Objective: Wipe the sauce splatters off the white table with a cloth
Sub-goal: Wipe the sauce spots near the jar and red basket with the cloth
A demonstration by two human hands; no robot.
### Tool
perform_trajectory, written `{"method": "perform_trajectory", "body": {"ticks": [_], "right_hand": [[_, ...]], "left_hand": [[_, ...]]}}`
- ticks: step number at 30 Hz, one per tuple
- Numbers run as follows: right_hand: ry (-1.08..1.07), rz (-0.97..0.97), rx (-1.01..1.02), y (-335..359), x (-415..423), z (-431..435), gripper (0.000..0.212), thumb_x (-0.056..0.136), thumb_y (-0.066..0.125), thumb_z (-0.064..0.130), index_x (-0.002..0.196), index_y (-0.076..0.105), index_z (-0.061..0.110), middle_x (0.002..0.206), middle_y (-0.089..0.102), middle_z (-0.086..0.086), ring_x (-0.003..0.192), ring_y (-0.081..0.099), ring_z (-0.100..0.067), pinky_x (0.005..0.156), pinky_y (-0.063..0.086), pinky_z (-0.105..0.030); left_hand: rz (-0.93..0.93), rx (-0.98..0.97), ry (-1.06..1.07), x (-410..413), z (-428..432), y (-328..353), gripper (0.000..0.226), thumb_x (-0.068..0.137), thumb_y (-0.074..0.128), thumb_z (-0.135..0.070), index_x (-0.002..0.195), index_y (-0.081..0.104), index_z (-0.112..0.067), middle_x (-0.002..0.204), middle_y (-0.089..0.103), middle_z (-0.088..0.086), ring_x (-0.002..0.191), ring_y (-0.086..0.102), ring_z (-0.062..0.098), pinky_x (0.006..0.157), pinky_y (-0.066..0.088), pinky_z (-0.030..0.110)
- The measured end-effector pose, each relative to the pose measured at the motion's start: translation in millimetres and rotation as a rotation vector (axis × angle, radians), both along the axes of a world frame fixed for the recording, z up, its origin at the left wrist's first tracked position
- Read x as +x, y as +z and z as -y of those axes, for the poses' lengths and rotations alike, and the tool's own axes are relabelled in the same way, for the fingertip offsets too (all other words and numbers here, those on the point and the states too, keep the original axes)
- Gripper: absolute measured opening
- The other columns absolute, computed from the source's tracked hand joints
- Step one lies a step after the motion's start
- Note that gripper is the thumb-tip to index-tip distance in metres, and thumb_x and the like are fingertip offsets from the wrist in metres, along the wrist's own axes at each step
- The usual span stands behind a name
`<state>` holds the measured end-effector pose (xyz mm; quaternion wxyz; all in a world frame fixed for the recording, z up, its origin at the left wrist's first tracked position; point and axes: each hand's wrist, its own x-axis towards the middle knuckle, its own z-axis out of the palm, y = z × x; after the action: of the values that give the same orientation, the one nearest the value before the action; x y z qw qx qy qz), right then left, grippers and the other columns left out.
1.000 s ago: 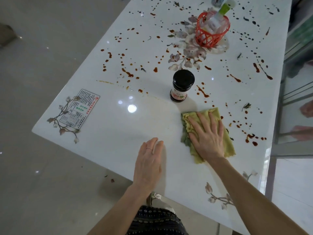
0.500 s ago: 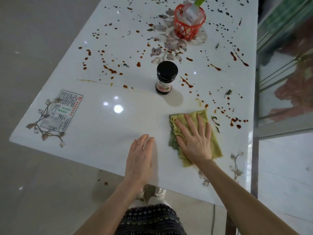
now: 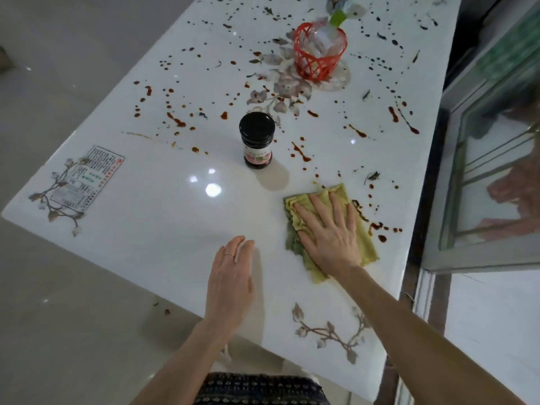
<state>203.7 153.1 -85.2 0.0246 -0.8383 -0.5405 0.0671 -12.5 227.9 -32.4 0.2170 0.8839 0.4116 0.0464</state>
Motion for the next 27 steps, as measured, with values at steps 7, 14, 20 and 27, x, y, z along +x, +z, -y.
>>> {"method": "perform_trajectory", "body": {"ticks": [7, 14, 20, 27], "right_hand": [[0.494, -0.020, 0.011, -1, 20, 74, 0.061, 0.097, 0.033, 0.058, 0.154, 0.015, 0.047, 0.163, 0.025, 0.004, 0.151, 0.016, -0.032, 0.119, 0.012, -0.061], [0.253, -0.049, 0.014, 3, 0, 84, 0.061, 0.097, 0.028, 0.059, 0.155, 0.020, 0.044, 0.164, 0.021, 0.003, 0.152, 0.006, -0.033, 0.118, 0.007, -0.064], [0.637, -0.008, -0.005, 3, 21, 134, 0.063, 0.096, 0.035, 0.060, 0.155, 0.017, 0.047, 0.165, 0.015, 0.005, 0.153, 0.006, -0.030, 0.119, 0.002, -0.060], [0.200, -0.029, -0.017, 8, 1, 125, 0.062, 0.096, 0.028, 0.061, 0.155, 0.023, 0.043, 0.163, 0.024, 0.002, 0.152, 0.008, -0.033, 0.118, 0.010, -0.065]], "left_hand": [[0.044, -0.024, 0.166, 35, 68, 4, 0.052, 0.075, 0.055, 0.013, 0.123, 0.051, -0.005, 0.126, 0.051, 0.015, 0.116, 0.049, 0.031, 0.098, 0.044, 0.041], [0.008, -0.037, 0.273, 30, 108, 4, 0.053, 0.076, 0.057, 0.011, 0.126, 0.050, -0.005, 0.130, 0.049, 0.015, 0.117, 0.049, 0.032, 0.099, 0.043, 0.042], [0.015, -0.042, 0.240, 35, 122, 3, 0.053, 0.076, 0.061, 0.008, 0.126, 0.049, -0.006, 0.131, 0.048, 0.014, 0.117, 0.048, 0.032, 0.097, 0.044, 0.039], [0.034, -0.039, 0.193, 22, 139, 3, 0.059, 0.070, 0.064, 0.010, 0.125, 0.050, -0.006, 0.130, 0.048, 0.014, 0.114, 0.050, 0.031, 0.096, 0.046, 0.041]]}}
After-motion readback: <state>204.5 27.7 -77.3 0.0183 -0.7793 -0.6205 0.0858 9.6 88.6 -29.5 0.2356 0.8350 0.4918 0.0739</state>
